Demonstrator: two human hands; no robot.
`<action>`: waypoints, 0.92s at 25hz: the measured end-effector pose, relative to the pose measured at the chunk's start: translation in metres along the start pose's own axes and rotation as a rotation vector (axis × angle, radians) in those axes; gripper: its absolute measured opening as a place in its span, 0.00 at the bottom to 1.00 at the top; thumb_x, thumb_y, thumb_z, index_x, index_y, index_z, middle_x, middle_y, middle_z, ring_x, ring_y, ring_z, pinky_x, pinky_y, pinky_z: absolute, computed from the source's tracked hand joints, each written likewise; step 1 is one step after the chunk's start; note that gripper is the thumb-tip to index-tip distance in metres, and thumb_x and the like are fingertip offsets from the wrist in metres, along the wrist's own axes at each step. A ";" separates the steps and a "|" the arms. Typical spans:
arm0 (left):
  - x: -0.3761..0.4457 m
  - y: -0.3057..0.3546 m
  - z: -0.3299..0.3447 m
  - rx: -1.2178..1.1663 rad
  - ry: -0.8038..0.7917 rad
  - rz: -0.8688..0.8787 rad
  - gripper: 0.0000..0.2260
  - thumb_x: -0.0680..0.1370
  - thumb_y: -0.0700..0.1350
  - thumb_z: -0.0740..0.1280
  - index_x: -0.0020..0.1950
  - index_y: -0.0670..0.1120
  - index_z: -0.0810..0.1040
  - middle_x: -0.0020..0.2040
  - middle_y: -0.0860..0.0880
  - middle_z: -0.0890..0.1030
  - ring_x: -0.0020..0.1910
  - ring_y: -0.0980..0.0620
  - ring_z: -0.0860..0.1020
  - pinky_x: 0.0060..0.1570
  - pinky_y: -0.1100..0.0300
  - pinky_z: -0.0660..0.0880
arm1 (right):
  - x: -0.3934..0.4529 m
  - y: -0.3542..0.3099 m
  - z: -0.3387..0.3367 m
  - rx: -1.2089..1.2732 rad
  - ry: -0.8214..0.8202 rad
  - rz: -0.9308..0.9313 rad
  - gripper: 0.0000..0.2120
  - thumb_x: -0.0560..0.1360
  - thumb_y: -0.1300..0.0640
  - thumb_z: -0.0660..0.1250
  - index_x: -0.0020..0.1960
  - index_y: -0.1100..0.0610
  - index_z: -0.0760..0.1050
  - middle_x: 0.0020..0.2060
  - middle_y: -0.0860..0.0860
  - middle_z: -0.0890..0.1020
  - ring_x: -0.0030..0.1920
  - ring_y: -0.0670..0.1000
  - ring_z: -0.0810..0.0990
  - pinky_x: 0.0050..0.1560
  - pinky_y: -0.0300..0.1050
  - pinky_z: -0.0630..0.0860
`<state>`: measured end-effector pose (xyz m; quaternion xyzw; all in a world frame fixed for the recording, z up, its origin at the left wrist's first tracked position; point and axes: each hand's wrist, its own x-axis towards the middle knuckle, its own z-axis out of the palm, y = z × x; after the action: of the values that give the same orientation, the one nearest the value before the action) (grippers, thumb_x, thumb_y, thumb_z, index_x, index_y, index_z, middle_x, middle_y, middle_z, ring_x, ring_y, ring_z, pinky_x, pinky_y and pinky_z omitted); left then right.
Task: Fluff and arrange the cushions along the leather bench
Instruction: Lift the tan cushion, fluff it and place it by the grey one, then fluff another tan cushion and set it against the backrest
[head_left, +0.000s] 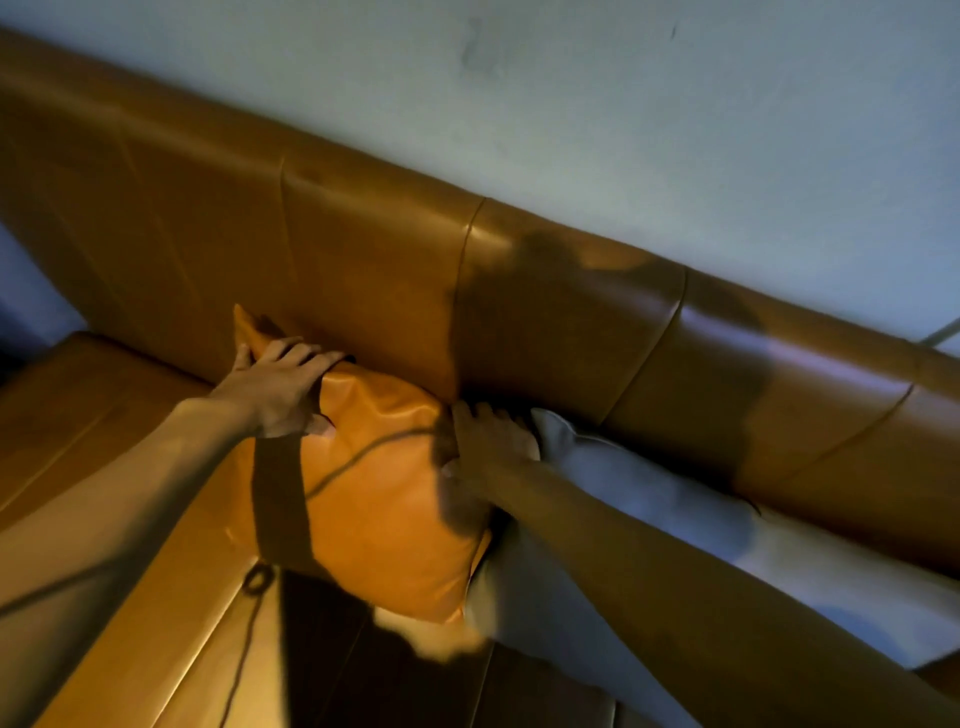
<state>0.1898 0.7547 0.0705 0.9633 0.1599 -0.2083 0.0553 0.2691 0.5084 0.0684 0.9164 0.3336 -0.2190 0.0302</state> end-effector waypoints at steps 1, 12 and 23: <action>0.000 -0.001 -0.003 -0.035 -0.028 -0.021 0.43 0.73 0.63 0.68 0.79 0.57 0.47 0.80 0.51 0.50 0.79 0.45 0.45 0.73 0.33 0.47 | -0.002 -0.005 0.000 -0.040 0.021 -0.003 0.32 0.79 0.53 0.63 0.77 0.56 0.53 0.72 0.59 0.64 0.71 0.63 0.64 0.68 0.58 0.64; -0.081 0.127 -0.097 -0.501 0.160 0.145 0.10 0.79 0.53 0.65 0.55 0.51 0.79 0.54 0.50 0.81 0.55 0.50 0.78 0.54 0.53 0.73 | -0.126 0.070 -0.088 0.233 0.071 -0.070 0.17 0.78 0.48 0.60 0.64 0.54 0.73 0.61 0.57 0.79 0.61 0.62 0.77 0.58 0.53 0.75; -0.251 0.518 -0.106 -0.725 0.063 0.271 0.17 0.80 0.56 0.61 0.35 0.49 0.72 0.31 0.50 0.71 0.34 0.52 0.73 0.41 0.55 0.69 | -0.423 0.339 -0.092 0.606 0.332 0.096 0.14 0.79 0.45 0.62 0.36 0.48 0.69 0.33 0.47 0.77 0.35 0.47 0.76 0.34 0.42 0.70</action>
<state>0.1860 0.2130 0.2925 0.8997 0.0961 -0.0993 0.4140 0.2280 0.0115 0.2992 0.9215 0.2102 -0.1542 -0.2878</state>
